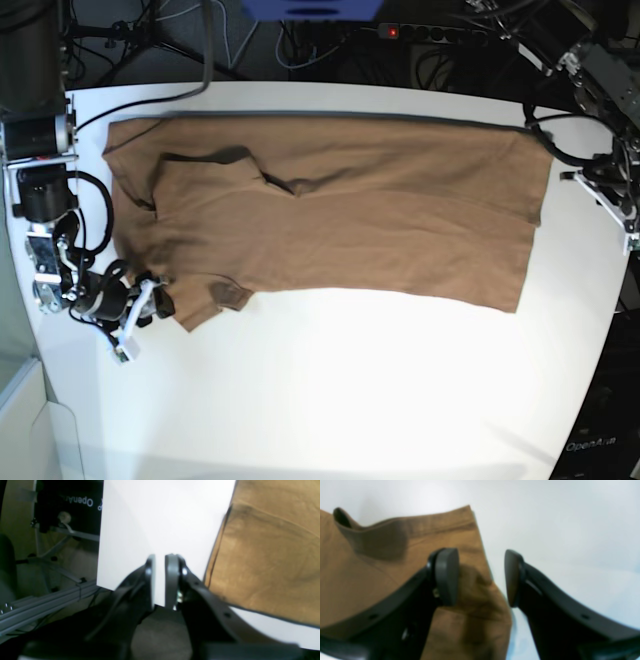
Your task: Fold the T-shirt properly
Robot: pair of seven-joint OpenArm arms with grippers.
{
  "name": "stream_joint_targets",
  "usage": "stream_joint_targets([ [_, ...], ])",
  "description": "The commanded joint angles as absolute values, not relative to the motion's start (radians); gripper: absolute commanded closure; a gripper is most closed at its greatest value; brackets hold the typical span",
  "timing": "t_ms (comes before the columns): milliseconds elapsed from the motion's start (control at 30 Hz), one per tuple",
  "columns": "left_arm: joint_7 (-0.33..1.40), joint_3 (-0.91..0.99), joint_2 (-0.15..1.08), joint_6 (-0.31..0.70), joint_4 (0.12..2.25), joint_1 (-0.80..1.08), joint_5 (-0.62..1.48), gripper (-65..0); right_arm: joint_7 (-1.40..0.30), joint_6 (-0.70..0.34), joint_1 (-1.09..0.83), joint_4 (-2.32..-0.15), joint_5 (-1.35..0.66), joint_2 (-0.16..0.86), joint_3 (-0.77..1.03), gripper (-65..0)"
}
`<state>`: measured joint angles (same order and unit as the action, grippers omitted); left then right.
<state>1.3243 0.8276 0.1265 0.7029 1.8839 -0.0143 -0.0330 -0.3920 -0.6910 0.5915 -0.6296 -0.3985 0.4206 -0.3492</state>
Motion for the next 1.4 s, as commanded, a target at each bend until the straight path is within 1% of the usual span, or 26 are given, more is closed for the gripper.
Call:
stream_joint_targets([
  [0, 1.326, 0.828, 0.137, 0.698, 1.902, -0.025, -0.030, -6.9, -0.366, -0.698, 0.624, -0.644, -0.414, 0.430, -0.343, -30.2],
  [467, 1.326, 0.829, 0.137, 0.698, 1.903, -0.025, -0.030, -6.9, -0.363, -0.698, 0.575, -0.641, -0.414, 0.424, -0.340, -29.6],
  [567, 1.326, 0.829, 0.137, 0.698, 1.903, -0.025, -0.030, -6.9, -0.349, -0.698, 0.570, -0.641, -0.414, 0.424, -0.343, -29.2],
  [600, 1.326, 0.829, 0.137, 0.698, 1.903, -0.025, -0.030, -6.9, -0.349, -0.698, 0.570, -0.641, -0.414, 0.424, -0.343, -28.1],
  [667, 1.326, 0.829, 0.137, 0.698, 1.903, -0.025, -0.030, -6.9, -0.349, -0.698, 0.564, -0.641, -0.414, 0.424, -0.343, -21.5],
  [767, 1.326, 0.828, 0.137, 0.698, 1.903, -0.025, -0.030, -6.9, -0.348, -0.698, 0.559, -0.641, -0.414, 0.424, -0.344, -6.2],
  [800, 1.326, 0.828, 0.137, 0.698, 1.902, -0.025, -0.030, -6.9, -0.348, -0.698, 0.559, -0.641, -0.412, 0.424, -0.344, -2.0],
  [833, 1.326, 0.828, 0.137, 0.698, 1.900, -0.027, -0.030, -6.9, -0.348, -0.698, 0.559, -0.641, -0.412, 0.424, -0.346, 0.0],
  [1000, 1.317, 0.828, 0.137, 0.698, 1.893, -0.044, -0.031, -6.9, -0.348, -0.698, 0.558, -0.641, -0.412, 0.429, -0.346, -0.7],
  [1200, 1.317, 0.831, 0.148, 0.698, 1.879, -0.145, -0.033, -7.0, -0.348, -0.698, 0.558, -0.641, -0.412, 0.429, -0.346, -0.7],
  [1300, 1.317, 0.823, 0.168, 0.698, 1.774, -0.214, -0.033, -7.1, -0.348, -0.698, 0.558, -0.641, -0.412, 0.426, -0.346, -0.7],
  [1367, 1.316, 0.802, 0.189, 0.698, 1.653, -0.280, -0.033, -7.1, -0.348, -0.698, 0.558, -0.641, -0.412, 0.424, -0.346, -0.7],
])
